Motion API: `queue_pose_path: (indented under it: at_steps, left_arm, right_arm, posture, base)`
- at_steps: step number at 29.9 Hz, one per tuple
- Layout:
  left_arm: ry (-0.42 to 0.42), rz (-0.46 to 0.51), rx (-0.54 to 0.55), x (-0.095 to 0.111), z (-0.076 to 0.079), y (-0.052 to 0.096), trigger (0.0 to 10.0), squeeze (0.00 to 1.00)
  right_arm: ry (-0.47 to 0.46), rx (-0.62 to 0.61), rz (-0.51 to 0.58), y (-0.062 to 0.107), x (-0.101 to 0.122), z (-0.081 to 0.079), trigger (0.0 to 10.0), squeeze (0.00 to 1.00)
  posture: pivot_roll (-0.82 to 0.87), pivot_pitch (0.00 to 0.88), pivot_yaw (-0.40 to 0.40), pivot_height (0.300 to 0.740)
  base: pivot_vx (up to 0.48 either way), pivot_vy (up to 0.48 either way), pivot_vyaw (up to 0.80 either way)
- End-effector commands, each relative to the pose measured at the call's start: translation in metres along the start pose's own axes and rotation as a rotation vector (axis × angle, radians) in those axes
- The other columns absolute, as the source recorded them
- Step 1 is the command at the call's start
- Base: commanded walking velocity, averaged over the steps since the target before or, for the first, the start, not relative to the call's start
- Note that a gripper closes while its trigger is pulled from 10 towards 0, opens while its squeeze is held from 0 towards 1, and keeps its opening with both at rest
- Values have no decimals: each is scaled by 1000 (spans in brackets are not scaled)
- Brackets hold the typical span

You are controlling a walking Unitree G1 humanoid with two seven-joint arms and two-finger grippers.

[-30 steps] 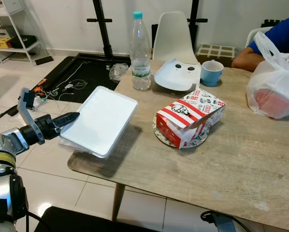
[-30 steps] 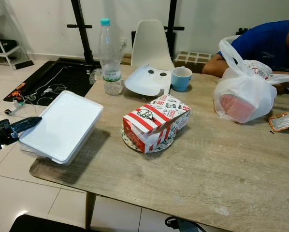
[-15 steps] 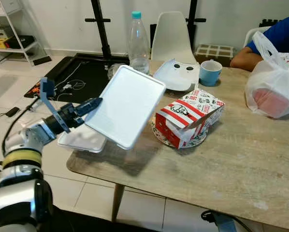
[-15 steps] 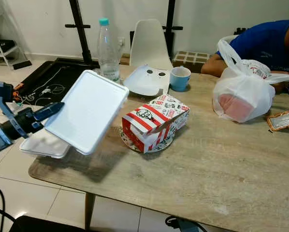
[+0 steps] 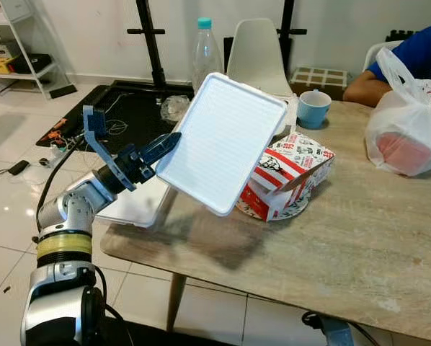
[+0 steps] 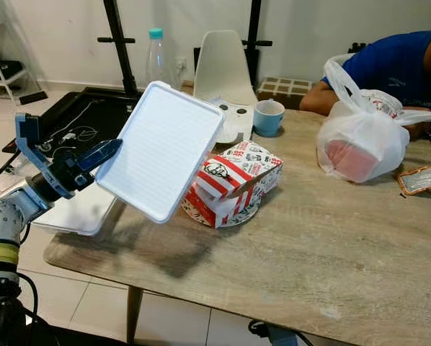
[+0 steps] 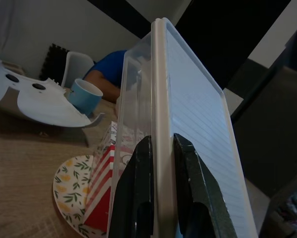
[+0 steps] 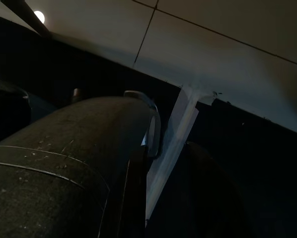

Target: Restocking fridge

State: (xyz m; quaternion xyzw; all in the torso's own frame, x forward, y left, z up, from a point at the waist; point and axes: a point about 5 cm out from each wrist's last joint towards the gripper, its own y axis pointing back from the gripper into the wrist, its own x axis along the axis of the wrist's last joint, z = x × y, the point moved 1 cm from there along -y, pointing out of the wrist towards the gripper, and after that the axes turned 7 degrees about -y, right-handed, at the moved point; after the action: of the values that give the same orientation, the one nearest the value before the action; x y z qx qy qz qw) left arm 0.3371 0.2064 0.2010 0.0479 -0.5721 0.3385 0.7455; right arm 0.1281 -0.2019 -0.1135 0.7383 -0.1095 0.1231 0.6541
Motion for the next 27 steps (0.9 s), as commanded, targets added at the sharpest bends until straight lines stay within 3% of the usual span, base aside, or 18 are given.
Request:
queue_pose_path:
  at_steps: [1, 2, 5, 6, 13, 18, 27]
  left_arm:
    - [-48, 36, 2, 9, 4, -3, 0, 0]
    - [-74, 36, 17, 12, 4, -4, 2314, 0]
    - [-95, 33, 33, 13, 4, -5, 2314, 0]
    - [-111, 30, 53, 13, 3, -6, 10000, 0]
    - [-137, 6, 80, 8, 12, -13, 10000, 0]
    - [-138, 6, 37, 4, 25, -23, 10000, 0]
    - [-114, -5, 8, -5, 33, -31, 10000, 0]
  right_arm:
    - [2, 1, 12, 0, 2, 0, 10000, 0]
    - [3, 2, 11, 0, 2, 0, 10000, 0]
    - [4, 2, 11, 0, 2, 0, 10000, 0]
    - [4, 3, 10, 0, 2, 0, 10000, 0]
    - [1, 5, 12, 0, 2, -1, 10000, 0]
    - [-2, 1, 21, 0, 4, -1, 10000, 0]
    - [-6, -12, 25, 0, 5, 2, 10000, 0]
  posture:
    - [-69, 0, 30, 740]
    - [-69, 0, 30, 740]
    - [-69, 0, 30, 740]
    - [-69, 0, 30, 740]
    - [-65, 0, 36, 740]
    - [-65, 0, 37, 740]
    - [-63, 0, 37, 740]
  base:
    - [0, 0, 0]
    - [0, 0, 0]
    - [0, 0, 0]
    - [0, 0, 0]
    - [-167, 0, 0]
    - [-345, 0, 0]
    - [-359, 0, 0]
